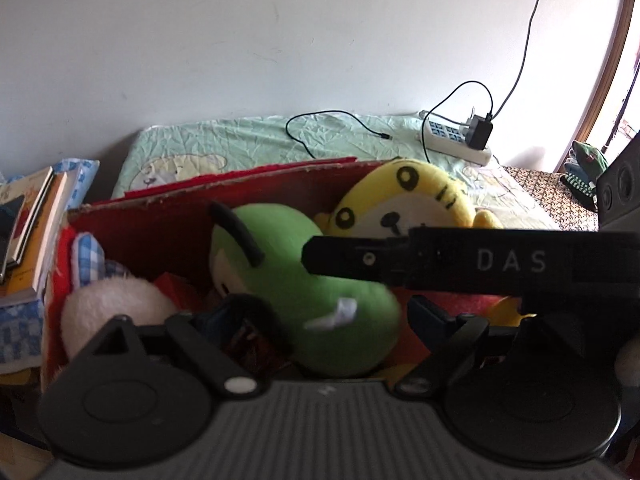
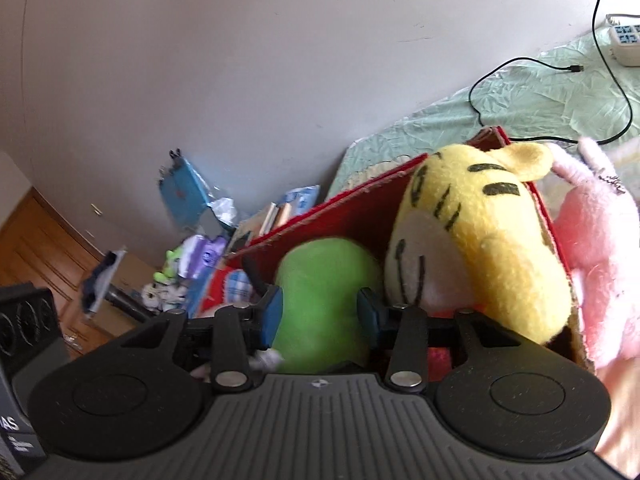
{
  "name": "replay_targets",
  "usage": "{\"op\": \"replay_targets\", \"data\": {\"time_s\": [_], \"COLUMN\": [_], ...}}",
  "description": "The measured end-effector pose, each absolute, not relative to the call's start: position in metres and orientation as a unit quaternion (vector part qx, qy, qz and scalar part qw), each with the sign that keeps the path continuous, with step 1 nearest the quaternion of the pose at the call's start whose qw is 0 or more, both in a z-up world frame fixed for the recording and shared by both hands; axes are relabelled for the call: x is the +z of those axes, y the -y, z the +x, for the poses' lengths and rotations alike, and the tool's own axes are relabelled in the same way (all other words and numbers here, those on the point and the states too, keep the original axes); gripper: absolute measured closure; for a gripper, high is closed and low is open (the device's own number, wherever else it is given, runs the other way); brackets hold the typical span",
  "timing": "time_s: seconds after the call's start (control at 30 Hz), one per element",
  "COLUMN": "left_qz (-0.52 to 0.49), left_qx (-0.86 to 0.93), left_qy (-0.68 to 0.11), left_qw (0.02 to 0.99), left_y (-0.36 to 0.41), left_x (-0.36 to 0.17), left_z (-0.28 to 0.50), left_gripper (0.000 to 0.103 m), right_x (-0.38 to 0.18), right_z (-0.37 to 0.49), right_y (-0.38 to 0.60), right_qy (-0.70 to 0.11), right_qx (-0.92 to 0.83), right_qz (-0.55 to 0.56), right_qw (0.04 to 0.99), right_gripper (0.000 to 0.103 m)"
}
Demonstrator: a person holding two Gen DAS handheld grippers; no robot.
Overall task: Organize objects
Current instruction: 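Lower the green plush into the red box and open the right gripper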
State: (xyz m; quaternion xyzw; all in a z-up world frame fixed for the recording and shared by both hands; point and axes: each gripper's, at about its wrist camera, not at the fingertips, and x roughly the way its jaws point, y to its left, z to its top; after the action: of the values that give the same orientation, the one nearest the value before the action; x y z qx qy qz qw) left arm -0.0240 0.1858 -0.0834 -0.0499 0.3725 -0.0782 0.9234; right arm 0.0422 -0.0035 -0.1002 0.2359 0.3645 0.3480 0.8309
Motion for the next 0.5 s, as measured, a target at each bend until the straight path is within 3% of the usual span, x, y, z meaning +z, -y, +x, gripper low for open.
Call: {"op": "replay_targets", "data": {"time_s": [0.33, 0.5], "left_qz": [-0.076, -0.056], "left_qx": [-0.087, -0.079], "left_qy": [-0.372, -0.360], "left_qw": [0.921, 0.928], "left_y": [-0.196, -0.195], "left_x": [-0.082, -0.072], "left_z": [-0.021, -0.029], "left_gripper": [0.011, 0.011], "right_x": [-0.106, -0.108], "right_z": [0.056, 0.057], "right_y": [0.002, -0.003], "right_qy": [-0.398, -0.407], "right_qx": [0.353, 0.376], "right_qz": [0.244, 0.265], "right_qw": [0.811, 0.789], "right_gripper": [0.073, 0.072]}}
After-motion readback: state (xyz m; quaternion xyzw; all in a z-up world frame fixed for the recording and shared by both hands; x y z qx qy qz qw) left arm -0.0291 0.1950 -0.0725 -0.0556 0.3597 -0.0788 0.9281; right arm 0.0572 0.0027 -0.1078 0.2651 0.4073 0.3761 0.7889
